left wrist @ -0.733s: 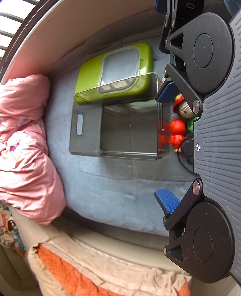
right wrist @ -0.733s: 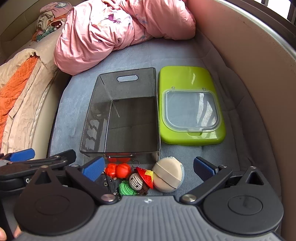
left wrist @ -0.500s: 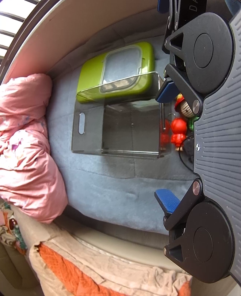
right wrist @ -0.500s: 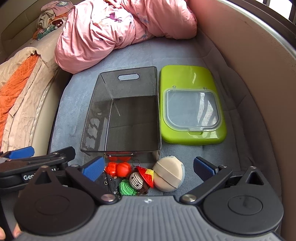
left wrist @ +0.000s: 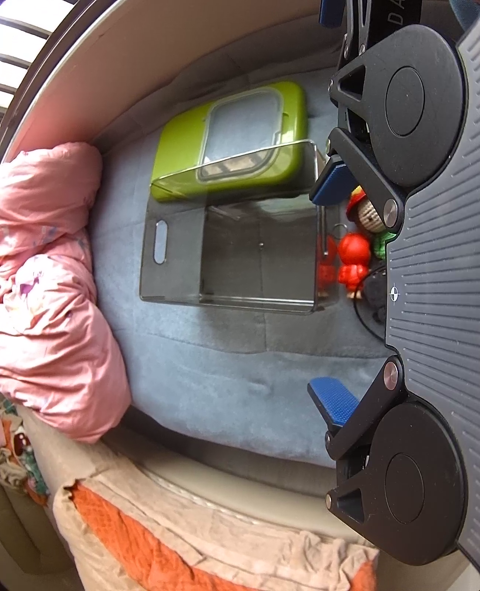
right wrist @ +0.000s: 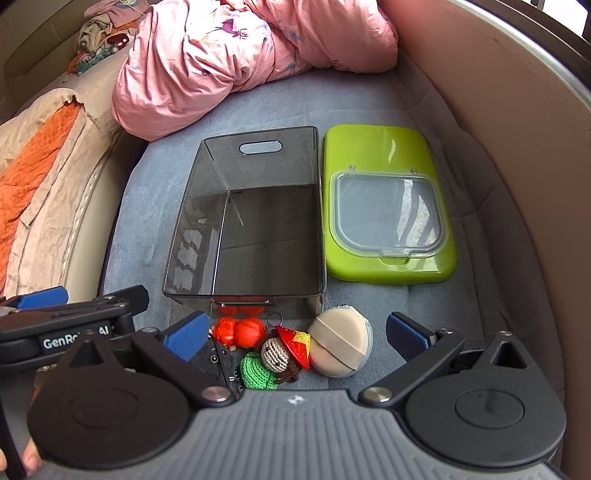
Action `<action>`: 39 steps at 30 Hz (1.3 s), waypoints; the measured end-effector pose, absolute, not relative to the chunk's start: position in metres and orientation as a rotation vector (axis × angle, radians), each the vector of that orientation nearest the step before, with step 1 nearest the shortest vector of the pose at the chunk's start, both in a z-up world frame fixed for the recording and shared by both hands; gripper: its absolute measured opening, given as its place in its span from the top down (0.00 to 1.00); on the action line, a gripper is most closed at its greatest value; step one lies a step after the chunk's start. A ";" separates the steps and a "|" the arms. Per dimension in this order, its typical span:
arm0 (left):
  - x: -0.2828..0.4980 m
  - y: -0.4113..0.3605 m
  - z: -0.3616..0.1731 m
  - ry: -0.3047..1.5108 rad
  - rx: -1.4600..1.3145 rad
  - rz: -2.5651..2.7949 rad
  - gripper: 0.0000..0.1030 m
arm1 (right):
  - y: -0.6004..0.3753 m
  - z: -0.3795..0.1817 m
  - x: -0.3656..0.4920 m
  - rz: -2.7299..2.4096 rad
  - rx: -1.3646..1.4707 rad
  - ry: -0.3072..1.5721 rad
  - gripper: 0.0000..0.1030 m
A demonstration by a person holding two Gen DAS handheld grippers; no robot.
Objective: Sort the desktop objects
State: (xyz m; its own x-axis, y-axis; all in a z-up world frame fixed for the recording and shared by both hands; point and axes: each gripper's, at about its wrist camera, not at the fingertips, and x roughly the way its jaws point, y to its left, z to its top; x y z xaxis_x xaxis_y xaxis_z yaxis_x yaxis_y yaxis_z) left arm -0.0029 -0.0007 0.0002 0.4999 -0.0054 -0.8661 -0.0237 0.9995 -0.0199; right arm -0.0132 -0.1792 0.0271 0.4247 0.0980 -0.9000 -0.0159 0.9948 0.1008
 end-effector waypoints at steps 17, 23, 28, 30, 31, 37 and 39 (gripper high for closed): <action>-0.003 0.006 -0.001 1.047 -0.041 0.013 0.00 | -0.178 0.028 -0.013 0.077 0.083 1.137 0.00; -0.002 0.005 -0.001 1.049 -0.041 0.013 0.00 | -0.182 0.027 -0.011 0.078 0.085 1.142 0.00; -0.001 0.005 0.000 1.054 -0.040 0.011 0.00 | -0.181 0.027 -0.011 0.078 0.085 1.142 0.00; -0.001 0.005 0.000 1.055 -0.040 0.010 0.00 | -0.180 0.027 -0.011 0.079 0.083 1.142 0.00; -0.001 0.005 0.000 1.056 -0.040 0.010 0.00 | -0.179 0.027 -0.011 0.080 0.082 1.142 0.00; -0.002 0.005 -0.001 1.059 -0.039 0.005 0.00 | -0.178 0.026 -0.013 0.081 0.083 1.142 0.00; -0.002 0.004 -0.001 1.059 -0.040 0.006 0.00 | -0.179 0.026 -0.013 0.082 0.083 1.142 0.00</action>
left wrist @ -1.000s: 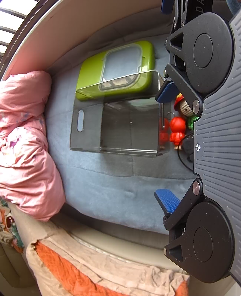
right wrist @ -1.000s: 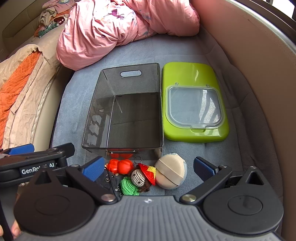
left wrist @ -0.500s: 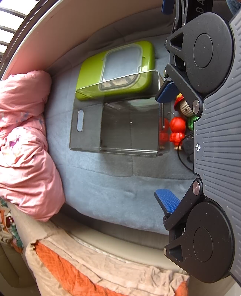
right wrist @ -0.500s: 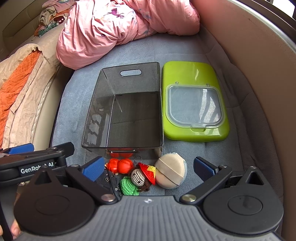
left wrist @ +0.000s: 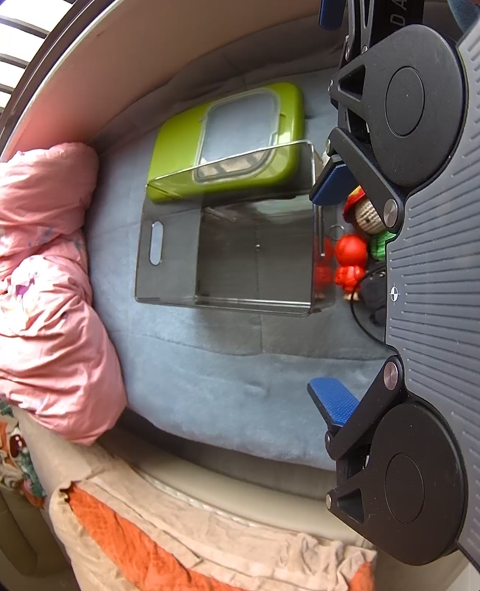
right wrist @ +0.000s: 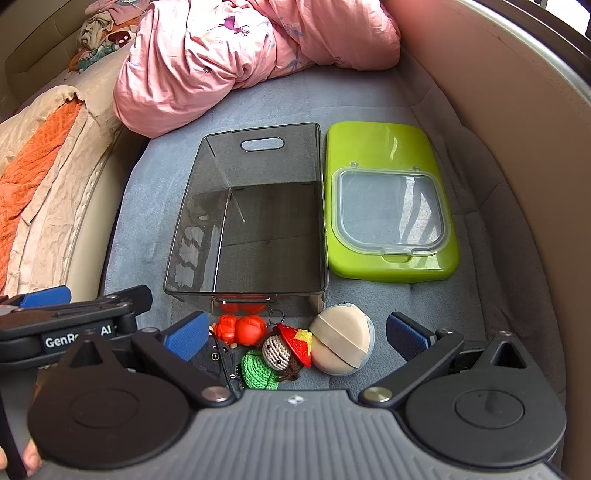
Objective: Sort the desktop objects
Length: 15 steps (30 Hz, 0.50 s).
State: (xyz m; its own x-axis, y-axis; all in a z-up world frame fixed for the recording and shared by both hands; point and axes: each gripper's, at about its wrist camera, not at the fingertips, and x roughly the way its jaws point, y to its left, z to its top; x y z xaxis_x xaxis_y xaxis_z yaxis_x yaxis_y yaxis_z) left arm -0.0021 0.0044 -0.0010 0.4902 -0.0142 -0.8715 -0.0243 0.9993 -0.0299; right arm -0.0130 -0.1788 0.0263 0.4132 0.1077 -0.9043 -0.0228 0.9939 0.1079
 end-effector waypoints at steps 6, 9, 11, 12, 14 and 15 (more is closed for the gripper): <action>-0.001 0.003 -0.001 1.061 -0.039 0.006 0.00 | -0.179 0.027 -0.012 0.088 0.082 1.142 0.00; 0.000 0.003 0.000 1.063 -0.039 0.004 0.00 | -0.178 0.027 -0.012 0.087 0.081 1.142 0.00; 0.001 0.003 -0.001 1.064 -0.037 0.003 0.00 | -0.178 0.027 -0.012 0.085 0.080 1.141 0.00; 0.001 0.003 -0.001 1.065 -0.036 0.002 0.00 | -0.178 0.027 -0.012 0.083 0.079 1.140 0.00; 0.002 0.002 -0.004 1.066 -0.026 -0.006 0.00 | -0.178 0.027 -0.012 0.079 0.075 1.138 0.00; 0.002 0.002 -0.006 1.066 -0.019 -0.011 0.00 | -0.177 0.026 -0.012 0.076 0.070 1.138 0.00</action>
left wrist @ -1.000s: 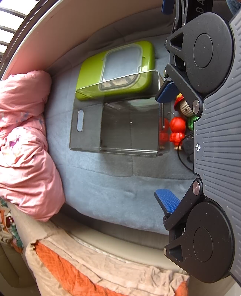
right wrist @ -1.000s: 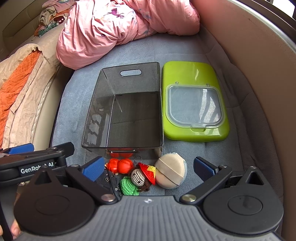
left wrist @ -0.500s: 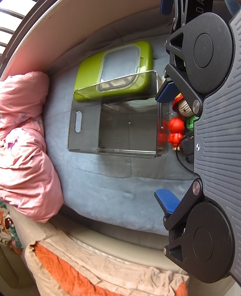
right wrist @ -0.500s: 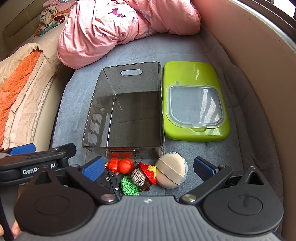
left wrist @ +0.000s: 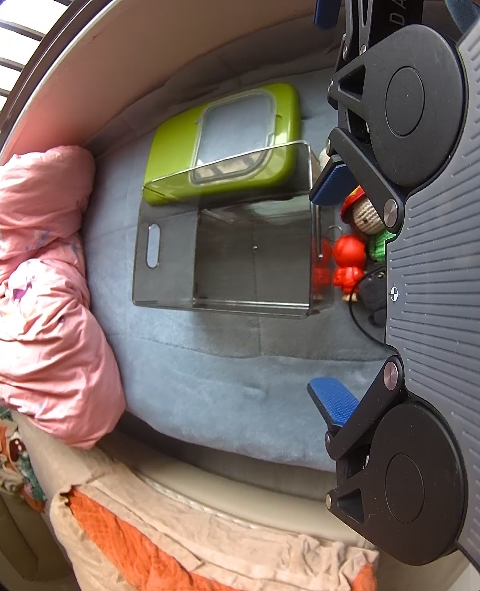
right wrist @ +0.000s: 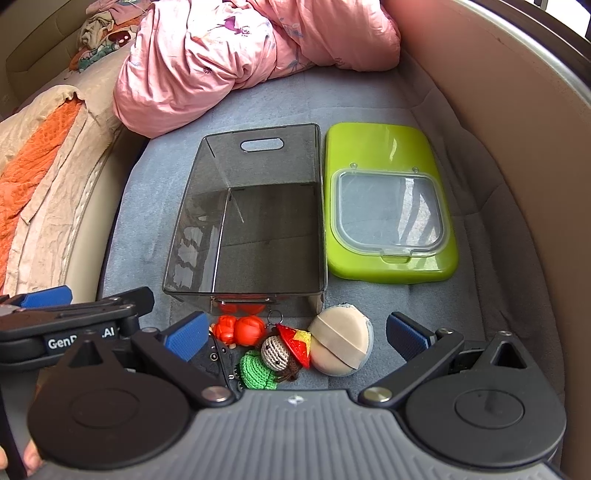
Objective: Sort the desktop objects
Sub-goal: 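Lower the right tool and grasp the cream round ball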
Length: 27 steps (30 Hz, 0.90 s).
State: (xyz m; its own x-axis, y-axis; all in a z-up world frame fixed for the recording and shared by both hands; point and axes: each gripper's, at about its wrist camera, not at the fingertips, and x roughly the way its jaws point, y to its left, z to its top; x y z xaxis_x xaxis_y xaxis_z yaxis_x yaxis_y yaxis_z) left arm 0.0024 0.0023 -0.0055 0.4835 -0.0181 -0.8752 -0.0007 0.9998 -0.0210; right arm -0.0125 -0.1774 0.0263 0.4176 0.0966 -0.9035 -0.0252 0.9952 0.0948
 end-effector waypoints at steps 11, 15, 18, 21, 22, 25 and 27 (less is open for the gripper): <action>0.043 0.026 -0.062 1.273 0.067 -0.243 0.00 | -0.196 0.023 -0.005 0.473 -0.204 0.875 0.00; 0.047 0.022 -0.085 1.274 0.108 -0.271 0.00 | -0.201 -0.042 0.008 0.584 -0.292 1.054 0.00; 0.051 0.024 -0.101 1.372 0.075 -0.264 0.00 | -0.198 -0.100 0.012 0.593 -0.299 1.248 0.07; 0.049 0.036 -0.111 1.451 -0.042 -0.250 0.00 | -0.197 -0.147 0.015 0.512 -0.290 1.356 0.14; 0.047 0.040 -0.113 1.466 -0.078 -0.257 0.00 | -0.202 -0.157 0.019 0.469 -0.259 1.374 0.14; 0.044 0.050 -0.113 1.484 -0.155 -0.257 0.00 | -0.221 -0.178 0.038 0.362 -0.116 1.396 0.20; 0.042 0.056 -0.111 1.474 -0.172 -0.237 0.00 | -0.234 -0.191 0.051 0.325 -0.025 1.413 0.20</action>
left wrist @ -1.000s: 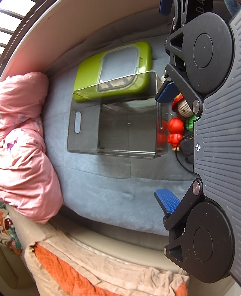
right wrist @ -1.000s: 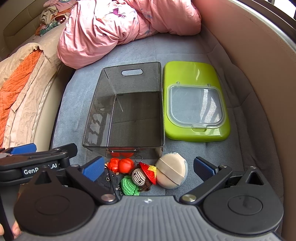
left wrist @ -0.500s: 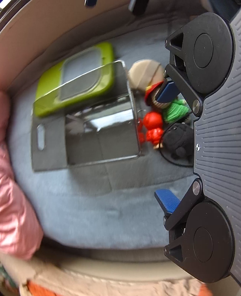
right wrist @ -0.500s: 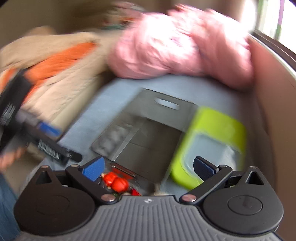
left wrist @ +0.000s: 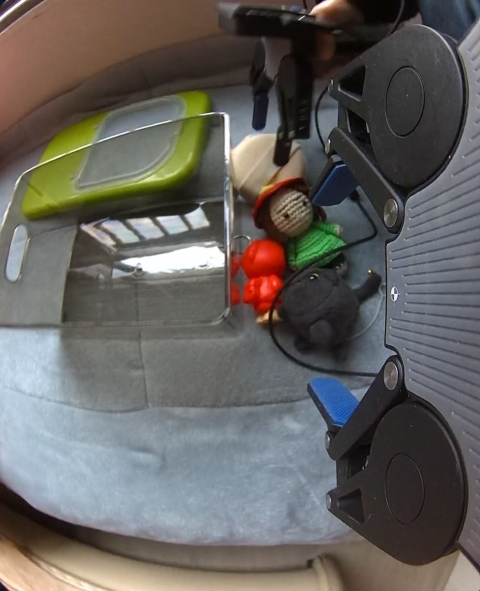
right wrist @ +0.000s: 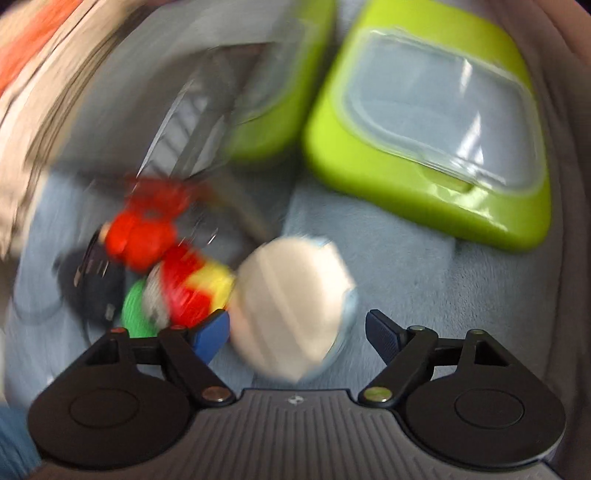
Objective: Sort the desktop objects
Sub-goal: 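Lower the right tool and grasp the cream round ball, then carry the cream ball into the clear bin and open the right tool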
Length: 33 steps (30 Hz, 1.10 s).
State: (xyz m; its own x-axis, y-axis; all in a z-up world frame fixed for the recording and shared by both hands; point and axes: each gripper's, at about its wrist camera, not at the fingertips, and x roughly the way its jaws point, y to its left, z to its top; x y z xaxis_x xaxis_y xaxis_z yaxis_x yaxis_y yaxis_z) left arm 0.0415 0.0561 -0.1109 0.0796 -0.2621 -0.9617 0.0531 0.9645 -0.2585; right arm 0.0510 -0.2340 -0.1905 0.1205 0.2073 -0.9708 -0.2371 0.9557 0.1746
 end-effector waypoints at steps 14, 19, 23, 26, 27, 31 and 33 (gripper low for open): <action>0.056 0.082 -0.107 1.428 -0.317 -0.180 0.00 | -0.267 -0.189 0.047 0.344 0.260 1.476 0.52; 0.058 0.085 -0.098 1.408 -0.357 -0.189 0.00 | -0.277 -0.127 0.027 0.386 0.262 1.390 0.53; 0.059 0.088 -0.092 1.396 -0.407 -0.219 0.00 | -0.268 -0.067 0.027 0.444 0.280 1.270 0.55; 0.059 0.088 -0.087 1.368 -0.404 -0.223 0.00 | -0.254 -0.032 0.055 0.501 0.323 1.155 0.56; 0.060 0.088 -0.087 1.364 -0.402 -0.224 0.00 | -0.248 -0.021 0.065 0.516 0.334 1.117 0.56; 0.060 0.088 -0.096 1.392 -0.389 -0.218 0.00 | -0.207 -0.035 0.125 0.498 0.287 1.118 0.56; 0.060 0.092 -0.099 1.400 -0.394 -0.213 0.00 | -0.181 -0.064 0.154 0.472 0.249 1.146 0.56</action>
State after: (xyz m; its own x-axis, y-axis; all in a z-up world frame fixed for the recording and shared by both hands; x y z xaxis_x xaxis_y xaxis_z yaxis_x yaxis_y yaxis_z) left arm 0.0601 0.0919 -0.0994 0.1653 -0.3742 -0.9125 -0.0853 0.9163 -0.3912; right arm 0.1537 -0.1805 -0.0638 0.3290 0.4806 -0.8129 -0.2314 0.8756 0.4240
